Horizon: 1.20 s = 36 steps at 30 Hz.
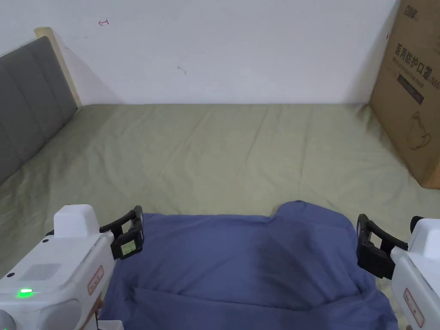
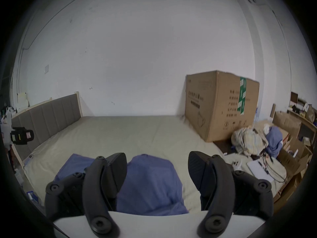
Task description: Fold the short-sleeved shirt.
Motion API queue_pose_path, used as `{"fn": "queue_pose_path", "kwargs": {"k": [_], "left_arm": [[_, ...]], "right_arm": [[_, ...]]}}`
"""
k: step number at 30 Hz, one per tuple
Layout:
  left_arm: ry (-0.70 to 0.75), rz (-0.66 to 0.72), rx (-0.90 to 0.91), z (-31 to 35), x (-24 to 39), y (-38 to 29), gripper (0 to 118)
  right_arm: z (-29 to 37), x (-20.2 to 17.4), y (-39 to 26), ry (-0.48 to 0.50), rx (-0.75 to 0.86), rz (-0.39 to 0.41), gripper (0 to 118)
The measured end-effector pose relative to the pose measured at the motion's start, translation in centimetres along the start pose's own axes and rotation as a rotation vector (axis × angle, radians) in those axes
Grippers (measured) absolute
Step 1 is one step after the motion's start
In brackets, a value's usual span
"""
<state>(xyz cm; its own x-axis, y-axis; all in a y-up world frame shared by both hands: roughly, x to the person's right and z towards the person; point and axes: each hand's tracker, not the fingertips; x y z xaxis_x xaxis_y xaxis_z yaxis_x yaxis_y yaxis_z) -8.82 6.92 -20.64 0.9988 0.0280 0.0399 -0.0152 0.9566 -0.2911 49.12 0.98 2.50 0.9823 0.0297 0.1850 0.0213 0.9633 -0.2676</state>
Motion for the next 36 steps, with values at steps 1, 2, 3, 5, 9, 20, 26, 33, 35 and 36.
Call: {"fn": "queue_pose_path", "kwargs": {"k": [1, 2, 3, 5, 9, 20, 26, 33, 35, 36], "left_arm": [[0.005, -0.010, 0.001, 0.0, 0.4, 0.0, 45], [0.004, -0.022, 0.007, -0.2, 0.7, -0.1, 39], [0.003, -0.027, 0.011, -0.3, 1.0, -0.2, 39], [0.000, -0.033, 0.015, -0.6, 1.4, -0.3, 13], [-0.057, 0.012, -0.033, -2.3, 1.2, -0.1, 0], [-0.061, 0.108, -0.246, -15.5, -2.8, 0.8, 0], [-0.012, 0.122, -0.431, -26.1, -6.0, -1.3, 14], [0.077, 0.114, -0.699, -35.2, -7.9, -6.5, 109], [0.085, 0.134, -0.700, -36.4, -8.4, -7.5, 108], [0.100, 0.146, -0.719, -37.0, -8.6, -7.9, 108]], "right_arm": [[-0.1, -0.2, 0.1, 0.001, 0.006, 0.003, 51], [-0.2, -0.2, 0.2, 0.003, 0.014, 0.013, 46], [-0.3, -0.3, 0.3, 0.001, 0.019, 0.018, 46], [-0.4, -1.2, 0.7, -0.006, 0.030, 0.027, 5], [-1.5, -1.5, 1.4, 0.012, 0.038, 0.041, 0], [-6.6, -1.9, 3.2, 0.009, 0.003, 0.048, 0], [-10.0, -2.4, 3.1, 0.005, -0.047, 0.046, 0], [-13.8, -3.0, 1.7, -0.003, -0.126, 0.034, 0], [-14.6, -3.2, 1.3, -0.003, -0.146, 0.034, 0], [-14.9, -3.1, 1.1, -0.004, -0.158, 0.033, 0]]}}
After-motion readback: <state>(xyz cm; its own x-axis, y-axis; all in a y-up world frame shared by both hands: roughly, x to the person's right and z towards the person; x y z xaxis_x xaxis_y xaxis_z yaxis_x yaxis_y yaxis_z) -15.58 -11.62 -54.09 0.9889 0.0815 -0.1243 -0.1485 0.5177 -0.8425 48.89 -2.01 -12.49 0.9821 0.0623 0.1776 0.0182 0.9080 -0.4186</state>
